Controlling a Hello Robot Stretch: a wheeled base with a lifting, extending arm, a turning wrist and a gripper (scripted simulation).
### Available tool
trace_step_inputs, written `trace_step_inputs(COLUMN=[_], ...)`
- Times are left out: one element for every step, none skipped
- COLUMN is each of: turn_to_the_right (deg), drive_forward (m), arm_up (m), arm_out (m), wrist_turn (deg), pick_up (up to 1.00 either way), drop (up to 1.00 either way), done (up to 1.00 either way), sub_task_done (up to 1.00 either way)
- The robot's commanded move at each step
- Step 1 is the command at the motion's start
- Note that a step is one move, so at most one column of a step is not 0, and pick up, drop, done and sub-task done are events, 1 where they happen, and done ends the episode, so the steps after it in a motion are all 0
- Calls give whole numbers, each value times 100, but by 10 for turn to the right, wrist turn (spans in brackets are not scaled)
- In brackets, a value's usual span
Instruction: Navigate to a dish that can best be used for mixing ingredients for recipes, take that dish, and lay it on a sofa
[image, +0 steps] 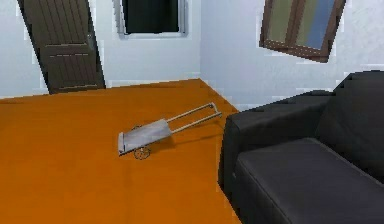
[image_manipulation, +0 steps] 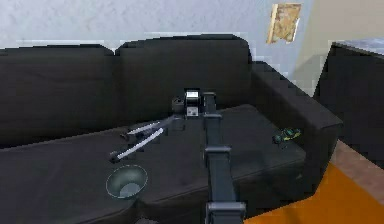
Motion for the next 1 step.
trace_step_inputs(turn_to_the_right=[0], drive_forward=[0], arm_up=[0], arm_out=[0], wrist_turn=[0], pick_up=[0], drop=[0], done=[100], sub_task_done=[0])
